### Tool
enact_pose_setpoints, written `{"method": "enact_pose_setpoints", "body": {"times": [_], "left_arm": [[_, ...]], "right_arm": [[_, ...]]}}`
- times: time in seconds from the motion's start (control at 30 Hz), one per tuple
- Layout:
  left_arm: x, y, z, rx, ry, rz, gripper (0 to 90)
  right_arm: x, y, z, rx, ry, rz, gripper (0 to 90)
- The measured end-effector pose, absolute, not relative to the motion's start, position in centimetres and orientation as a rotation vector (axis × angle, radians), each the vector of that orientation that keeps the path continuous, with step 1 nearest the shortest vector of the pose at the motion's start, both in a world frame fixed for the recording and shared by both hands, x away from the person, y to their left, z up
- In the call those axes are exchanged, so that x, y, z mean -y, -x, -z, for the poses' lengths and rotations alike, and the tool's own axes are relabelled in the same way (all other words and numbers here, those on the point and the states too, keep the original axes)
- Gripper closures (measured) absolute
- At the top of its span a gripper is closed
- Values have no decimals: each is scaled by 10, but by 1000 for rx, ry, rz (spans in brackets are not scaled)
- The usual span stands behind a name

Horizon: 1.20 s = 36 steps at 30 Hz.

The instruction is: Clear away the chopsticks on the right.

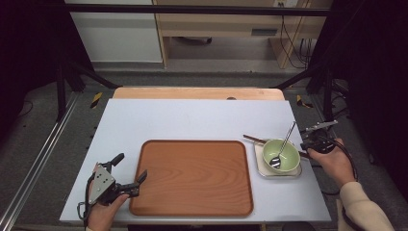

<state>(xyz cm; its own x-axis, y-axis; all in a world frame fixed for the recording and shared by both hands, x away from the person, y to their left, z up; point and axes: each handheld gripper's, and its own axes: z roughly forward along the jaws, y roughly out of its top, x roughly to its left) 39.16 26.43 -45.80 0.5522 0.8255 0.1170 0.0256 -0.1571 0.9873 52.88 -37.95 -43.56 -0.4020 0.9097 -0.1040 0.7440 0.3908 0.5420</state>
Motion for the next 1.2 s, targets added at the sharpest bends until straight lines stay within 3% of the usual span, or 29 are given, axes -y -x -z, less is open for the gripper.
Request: {"method": "enact_pose_setpoints", "body": {"times": [0.77, 1.2], "left_arm": [[-266, -390, 456, -731, -1566, -840, 37], [-269, -389, 454, -727, -1535, -840, 34]], "right_arm": [[395, -519, 402, -2284, -1342, -552, 878], [400, -518, 409, -2327, -1281, -477, 639]]}}
